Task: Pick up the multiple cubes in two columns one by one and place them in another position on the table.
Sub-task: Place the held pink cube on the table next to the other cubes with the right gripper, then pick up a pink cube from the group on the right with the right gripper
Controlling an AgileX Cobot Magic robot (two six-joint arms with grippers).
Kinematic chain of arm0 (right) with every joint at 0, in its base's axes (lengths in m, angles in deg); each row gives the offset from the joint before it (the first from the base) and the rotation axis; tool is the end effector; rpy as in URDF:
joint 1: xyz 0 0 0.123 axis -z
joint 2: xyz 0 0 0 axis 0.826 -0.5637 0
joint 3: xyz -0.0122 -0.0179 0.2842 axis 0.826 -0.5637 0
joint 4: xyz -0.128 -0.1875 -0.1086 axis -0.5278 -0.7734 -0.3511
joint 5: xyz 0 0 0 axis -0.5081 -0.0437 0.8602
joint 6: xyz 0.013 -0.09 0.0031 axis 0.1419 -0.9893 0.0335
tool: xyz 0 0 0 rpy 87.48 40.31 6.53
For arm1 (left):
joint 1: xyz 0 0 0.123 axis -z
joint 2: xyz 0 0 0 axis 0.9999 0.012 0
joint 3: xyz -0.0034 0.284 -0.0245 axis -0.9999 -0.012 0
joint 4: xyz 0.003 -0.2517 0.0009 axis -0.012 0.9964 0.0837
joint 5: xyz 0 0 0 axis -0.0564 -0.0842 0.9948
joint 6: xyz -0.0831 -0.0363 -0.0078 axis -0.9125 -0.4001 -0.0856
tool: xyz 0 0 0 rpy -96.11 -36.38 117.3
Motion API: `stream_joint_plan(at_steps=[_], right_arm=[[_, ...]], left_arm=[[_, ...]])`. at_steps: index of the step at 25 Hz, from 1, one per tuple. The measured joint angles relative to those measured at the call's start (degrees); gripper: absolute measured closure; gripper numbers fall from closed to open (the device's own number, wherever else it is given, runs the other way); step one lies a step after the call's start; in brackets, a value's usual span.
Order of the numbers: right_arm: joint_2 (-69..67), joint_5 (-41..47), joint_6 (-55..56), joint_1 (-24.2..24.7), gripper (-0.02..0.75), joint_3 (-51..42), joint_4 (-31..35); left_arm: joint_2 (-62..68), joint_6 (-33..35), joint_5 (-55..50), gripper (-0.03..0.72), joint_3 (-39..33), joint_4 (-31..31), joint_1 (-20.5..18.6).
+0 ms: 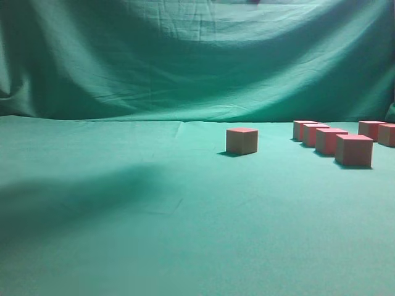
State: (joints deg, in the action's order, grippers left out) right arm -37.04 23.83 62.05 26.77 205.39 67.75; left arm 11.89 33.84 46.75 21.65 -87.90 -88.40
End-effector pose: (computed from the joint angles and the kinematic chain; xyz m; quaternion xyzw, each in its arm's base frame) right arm 0.3848 0.2144 0.3429 -0.3138 0.9185 0.0505 0.2350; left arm 0.0528 -0.0002 0.1774 0.0148 0.7934 0.0063 0.6085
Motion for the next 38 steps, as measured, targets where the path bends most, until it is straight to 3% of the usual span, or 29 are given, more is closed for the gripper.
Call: stream_joint_plan(at_steps=[6, 11, 14, 21, 24, 29, 38], right_arm=[[16.76, 0.46, 2.52, 0.00, 0.184, -8.45, -3.87], [30.02, 0.89, 10.89, 0.21, 0.184, -21.61, -13.79], [36.11, 0.92, 13.20, 2.52, 0.184, -30.87, -15.33], [41.66, 0.39, 14.33, 15.86, 0.184, -51.36, -12.34], [42.02, -4.47, 14.33, 20.05, 0.184, -58.41, -9.32], [39.32, -13.49, 14.01, 23.85, 0.184, -66.61, -6.67], [27.45, -21.36, 4.29, 26.23, 0.184, -67.14, 0.21]], left_arm=[[0.00, 0.00, 0.00, 0.688, 0.00, 0.00, 0.00], [0.00, 0.00, 0.00, 0.688, 0.00, 0.00, 0.00], [0.00, 0.00, 0.00, 0.688, 0.00, 0.00, 0.00], [0.00, 0.00, 0.00, 0.688, 0.00, 0.00, 0.00], [0.00, 0.00, 0.00, 0.688, 0.00, 0.00, 0.00], [0.00, 0.00, 0.00, 0.688, 0.00, 0.00, 0.00], [0.00, 0.00, 0.00, 0.688, 0.00, 0.00, 0.00]])
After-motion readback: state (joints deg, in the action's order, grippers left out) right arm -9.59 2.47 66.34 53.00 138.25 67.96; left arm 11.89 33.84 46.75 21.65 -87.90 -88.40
